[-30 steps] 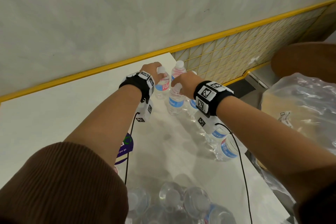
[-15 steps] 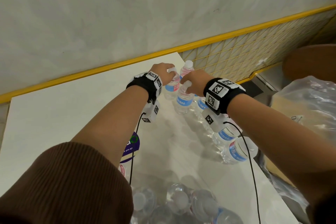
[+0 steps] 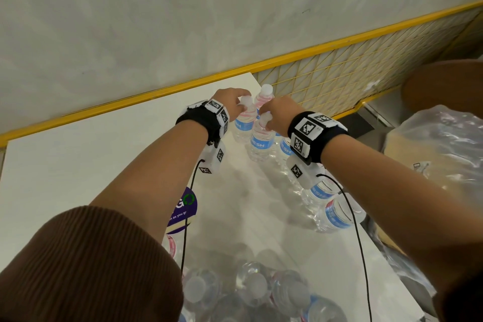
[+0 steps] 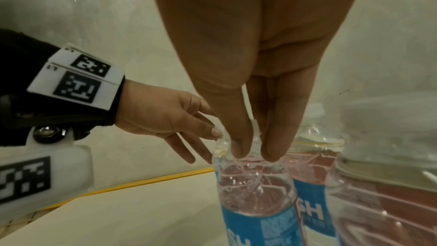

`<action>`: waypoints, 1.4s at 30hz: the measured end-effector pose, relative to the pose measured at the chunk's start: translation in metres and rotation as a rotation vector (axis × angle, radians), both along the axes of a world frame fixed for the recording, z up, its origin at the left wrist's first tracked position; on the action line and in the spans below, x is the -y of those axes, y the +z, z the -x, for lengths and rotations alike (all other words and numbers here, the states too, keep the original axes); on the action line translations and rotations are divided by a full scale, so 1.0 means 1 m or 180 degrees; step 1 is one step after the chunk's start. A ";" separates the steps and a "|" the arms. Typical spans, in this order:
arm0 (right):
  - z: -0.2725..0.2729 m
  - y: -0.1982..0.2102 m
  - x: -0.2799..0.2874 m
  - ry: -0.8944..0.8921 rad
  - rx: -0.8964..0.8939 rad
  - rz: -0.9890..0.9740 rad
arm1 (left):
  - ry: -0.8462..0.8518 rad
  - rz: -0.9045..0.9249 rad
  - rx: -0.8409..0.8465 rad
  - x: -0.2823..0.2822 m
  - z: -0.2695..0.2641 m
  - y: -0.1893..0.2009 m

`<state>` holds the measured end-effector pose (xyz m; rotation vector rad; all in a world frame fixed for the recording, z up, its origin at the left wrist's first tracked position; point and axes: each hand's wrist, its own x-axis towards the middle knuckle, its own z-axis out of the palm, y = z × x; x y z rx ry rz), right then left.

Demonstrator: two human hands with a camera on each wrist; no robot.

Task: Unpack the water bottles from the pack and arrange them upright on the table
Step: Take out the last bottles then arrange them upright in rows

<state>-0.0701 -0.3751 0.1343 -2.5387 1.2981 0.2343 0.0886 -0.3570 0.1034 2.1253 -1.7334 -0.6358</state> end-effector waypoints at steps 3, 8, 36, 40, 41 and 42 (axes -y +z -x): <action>-0.002 -0.002 0.000 0.0025 -0.0093 0.0018 | 0.0006 0.0016 -0.0013 0.001 0.001 0.000; -0.004 -0.002 0.001 0.0016 -0.0139 0.0081 | 0.0035 0.0028 -0.0047 0.000 0.002 -0.001; -0.011 -0.018 0.021 -0.0079 0.0029 0.0045 | 0.0074 0.0014 -0.0127 -0.002 0.004 0.004; -0.010 -0.020 0.024 -0.0042 -0.0002 0.0065 | 0.0069 0.0041 -0.0121 -0.001 0.005 0.006; -0.010 -0.021 0.025 -0.0028 -0.0019 0.0068 | 0.0067 0.0041 -0.0100 0.000 0.005 0.006; -0.011 -0.022 0.026 -0.0026 -0.0053 0.0063 | 0.0067 0.0046 -0.0085 0.000 0.005 0.006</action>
